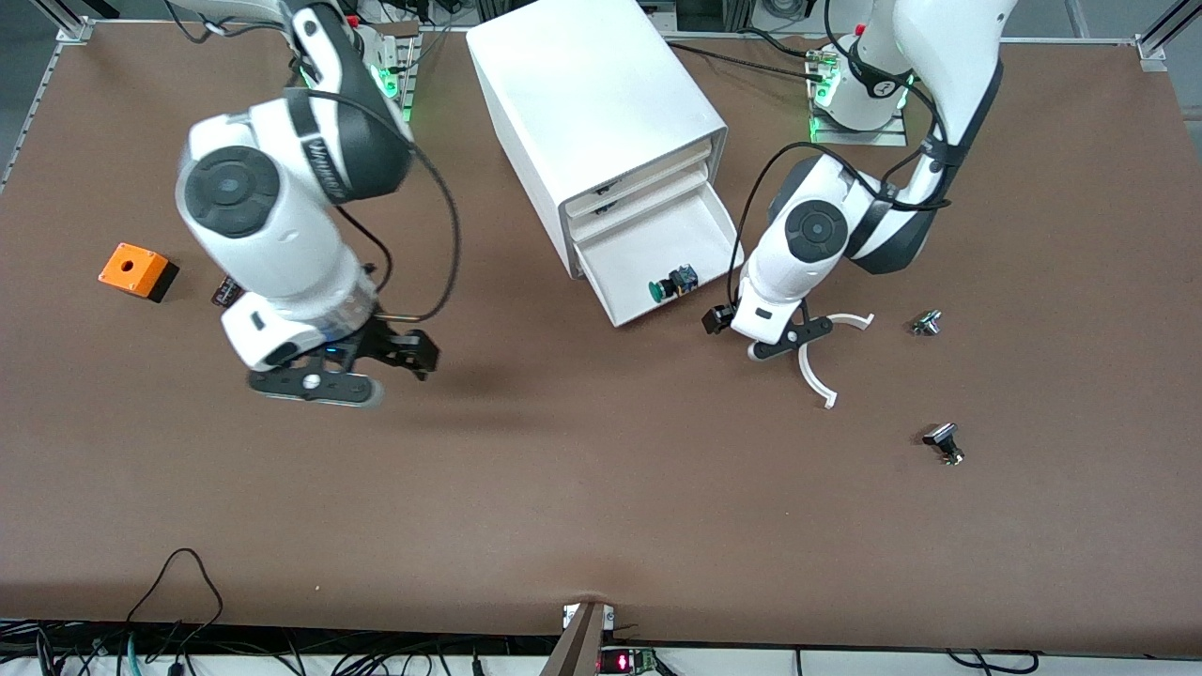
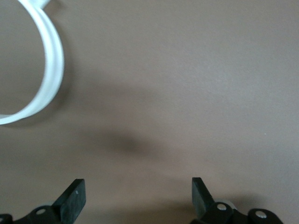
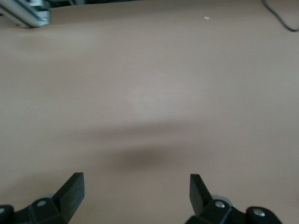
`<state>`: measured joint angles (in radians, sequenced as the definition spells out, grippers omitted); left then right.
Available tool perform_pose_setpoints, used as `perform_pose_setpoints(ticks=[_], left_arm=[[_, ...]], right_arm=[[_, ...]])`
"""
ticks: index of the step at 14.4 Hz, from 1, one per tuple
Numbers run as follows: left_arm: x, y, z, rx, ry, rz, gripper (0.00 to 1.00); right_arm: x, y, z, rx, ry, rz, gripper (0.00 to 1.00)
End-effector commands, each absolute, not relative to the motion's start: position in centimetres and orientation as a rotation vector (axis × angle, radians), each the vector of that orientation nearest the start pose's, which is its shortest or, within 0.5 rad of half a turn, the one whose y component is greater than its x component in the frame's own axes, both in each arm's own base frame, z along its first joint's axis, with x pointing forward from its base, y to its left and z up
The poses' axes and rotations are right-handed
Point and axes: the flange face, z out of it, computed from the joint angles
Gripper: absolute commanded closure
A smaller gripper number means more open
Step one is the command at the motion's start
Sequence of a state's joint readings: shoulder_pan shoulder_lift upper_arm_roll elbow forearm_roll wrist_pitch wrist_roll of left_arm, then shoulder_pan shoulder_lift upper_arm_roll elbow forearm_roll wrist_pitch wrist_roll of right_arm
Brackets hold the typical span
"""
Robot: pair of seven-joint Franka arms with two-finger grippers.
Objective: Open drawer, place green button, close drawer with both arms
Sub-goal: 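Push the drawer shut with the left gripper while the right gripper returns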
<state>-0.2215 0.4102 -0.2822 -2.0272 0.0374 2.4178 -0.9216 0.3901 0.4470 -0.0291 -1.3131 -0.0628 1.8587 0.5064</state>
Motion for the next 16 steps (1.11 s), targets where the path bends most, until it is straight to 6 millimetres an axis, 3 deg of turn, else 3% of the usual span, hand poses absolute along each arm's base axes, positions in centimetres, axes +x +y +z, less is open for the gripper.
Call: perform_pose_setpoints(ticks=[1,4,8,14,16], left_arm=[[51.2,-29.1,23.7,-3.152,-0.656,0.03,0.0],[48.7,-32.9,23.4,-3.138,-0.707,0.045,0.0],[45.9,-34.4,22.4,-3.121,-0.657,0.083,0.0],[42.3,-37.5,22.6,-3.136,-0.604,0.132,0.0],[40.6,-38.9,22.6,-3.123,-0.649,0.163,0.0]], right_arm=[[64.0,19.6,50.6,-3.146,0.253,-0.158,0.0],[63.4,14.7,51.1,-3.159,0.155,-0.138,0.0],[60.8,9.8,52.8,-3.153,0.087,-0.124,0.0],[56.8,5.9,58.0,-3.164,0.152,-0.116,0.0],[55.2,5.8,59.7,-3.169,0.156,-0.097,0.0]])
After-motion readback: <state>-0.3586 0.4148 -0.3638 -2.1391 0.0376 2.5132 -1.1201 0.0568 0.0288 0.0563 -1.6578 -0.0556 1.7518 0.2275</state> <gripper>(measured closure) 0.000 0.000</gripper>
